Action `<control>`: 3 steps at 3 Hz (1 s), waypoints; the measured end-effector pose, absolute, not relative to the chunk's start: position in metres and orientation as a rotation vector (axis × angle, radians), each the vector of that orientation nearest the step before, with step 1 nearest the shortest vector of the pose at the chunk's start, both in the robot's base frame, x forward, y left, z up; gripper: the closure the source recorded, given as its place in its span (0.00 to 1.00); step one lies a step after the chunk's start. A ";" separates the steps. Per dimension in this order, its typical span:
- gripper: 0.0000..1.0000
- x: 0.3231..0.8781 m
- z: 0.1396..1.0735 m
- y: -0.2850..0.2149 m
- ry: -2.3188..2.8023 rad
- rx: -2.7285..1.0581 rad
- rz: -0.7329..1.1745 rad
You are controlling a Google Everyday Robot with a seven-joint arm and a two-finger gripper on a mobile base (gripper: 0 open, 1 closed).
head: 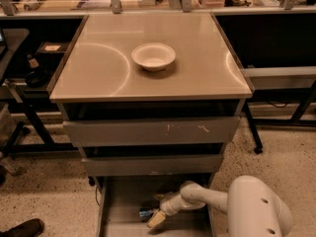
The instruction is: Pick redbull can from bottom drawer and place on counter
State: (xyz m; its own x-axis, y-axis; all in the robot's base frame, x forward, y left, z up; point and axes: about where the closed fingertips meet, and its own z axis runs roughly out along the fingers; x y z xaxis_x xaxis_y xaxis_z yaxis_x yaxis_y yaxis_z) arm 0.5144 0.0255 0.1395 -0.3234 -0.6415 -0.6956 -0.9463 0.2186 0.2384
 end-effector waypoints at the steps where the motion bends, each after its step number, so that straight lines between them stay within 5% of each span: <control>1: 0.42 0.514 0.139 0.026 2.046 -1.464 0.898; 3: 0.88 0.514 0.139 0.026 2.046 -1.464 0.898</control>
Offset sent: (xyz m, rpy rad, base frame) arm 0.0000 0.0000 0.0000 0.0000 0.0000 0.0000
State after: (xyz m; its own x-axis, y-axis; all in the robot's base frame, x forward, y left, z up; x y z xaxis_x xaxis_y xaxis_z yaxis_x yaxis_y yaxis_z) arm 0.5143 0.0256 0.1394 -0.3234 -0.6415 -0.6956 -0.9462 0.2184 0.2385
